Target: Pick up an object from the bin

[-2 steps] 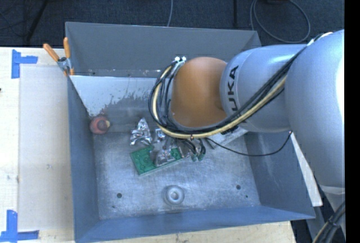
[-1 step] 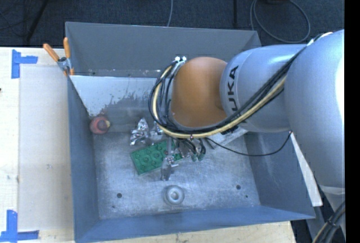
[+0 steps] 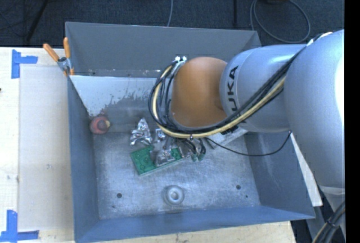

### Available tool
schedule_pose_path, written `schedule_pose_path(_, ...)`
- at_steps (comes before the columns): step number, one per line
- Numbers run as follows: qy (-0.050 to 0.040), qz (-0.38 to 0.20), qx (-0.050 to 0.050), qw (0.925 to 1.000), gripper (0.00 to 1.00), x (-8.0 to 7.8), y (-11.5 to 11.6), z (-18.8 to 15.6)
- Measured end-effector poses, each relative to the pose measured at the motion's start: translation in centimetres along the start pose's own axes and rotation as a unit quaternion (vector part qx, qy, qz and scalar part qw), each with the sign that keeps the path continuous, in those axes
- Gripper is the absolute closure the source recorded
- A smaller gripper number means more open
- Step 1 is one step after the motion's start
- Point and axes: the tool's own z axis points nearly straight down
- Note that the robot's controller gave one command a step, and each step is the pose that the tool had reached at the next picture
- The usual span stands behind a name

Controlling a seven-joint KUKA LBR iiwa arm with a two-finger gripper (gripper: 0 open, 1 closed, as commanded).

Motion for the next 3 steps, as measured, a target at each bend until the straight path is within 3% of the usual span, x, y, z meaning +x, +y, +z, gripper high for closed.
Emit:
schedule_pose_path(1,0.0000,0.000,0.000,1.0000,0.00,0.0,0.0,0.0)
schedule_pose_path(2,-0.0024,0.075,-0.001,0.9972,0.00,-1.3,-1.1,2.9)
schedule_pose_path(3,-0.0046,0.076,-0.001,0.9971,1.00,-1.4,-1.1,2.7)
